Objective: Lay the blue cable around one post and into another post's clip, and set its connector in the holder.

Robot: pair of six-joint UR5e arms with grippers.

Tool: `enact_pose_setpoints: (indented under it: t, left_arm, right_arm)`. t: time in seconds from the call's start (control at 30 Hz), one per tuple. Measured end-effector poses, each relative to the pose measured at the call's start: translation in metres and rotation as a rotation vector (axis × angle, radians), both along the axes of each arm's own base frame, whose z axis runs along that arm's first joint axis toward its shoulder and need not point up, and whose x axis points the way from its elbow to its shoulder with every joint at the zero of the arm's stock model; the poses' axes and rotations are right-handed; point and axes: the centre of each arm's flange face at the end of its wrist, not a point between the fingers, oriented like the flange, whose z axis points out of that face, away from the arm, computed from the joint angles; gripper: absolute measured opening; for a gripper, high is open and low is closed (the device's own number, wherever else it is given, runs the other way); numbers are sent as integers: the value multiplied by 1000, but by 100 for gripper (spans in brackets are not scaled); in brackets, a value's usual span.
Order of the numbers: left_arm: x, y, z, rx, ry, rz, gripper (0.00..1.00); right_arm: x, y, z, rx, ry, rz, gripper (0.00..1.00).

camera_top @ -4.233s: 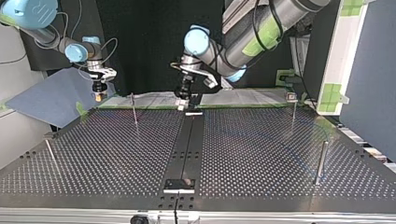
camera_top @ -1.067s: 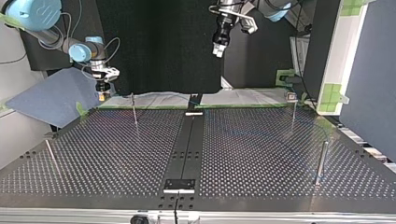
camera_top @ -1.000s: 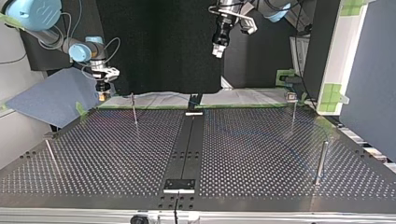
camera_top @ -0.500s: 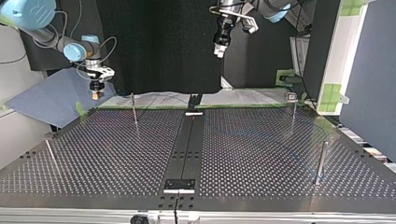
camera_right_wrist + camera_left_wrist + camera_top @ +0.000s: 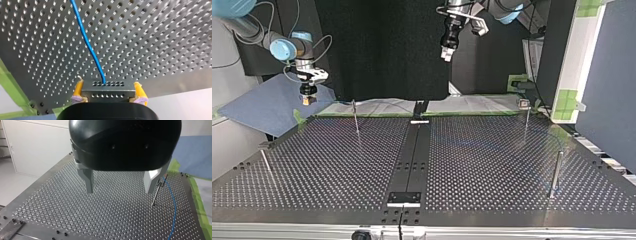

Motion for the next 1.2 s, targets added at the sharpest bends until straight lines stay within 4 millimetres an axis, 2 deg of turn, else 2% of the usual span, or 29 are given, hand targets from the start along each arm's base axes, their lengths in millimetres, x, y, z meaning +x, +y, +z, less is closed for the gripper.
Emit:
enact_pose_setpoints:
  t: [0.23,0.47,0.8,1.2]
  left_arm:
    - [-1,-1,0,-1,1,-7,100]
    - [-2,-2,0,-8,3,-16,100]
    - [-2,-2,0,-12,5,-17,100]
    - [-1,0,-2,-6,18,-13,100]
  right_arm:
    - [11,14,20,-13,-47,3,0]
    - [19,18,49,-5,-94,13,0]
    - [30,13,99,-5,-158,0,0]
    - [55,14,161,-53,-95,21,0]
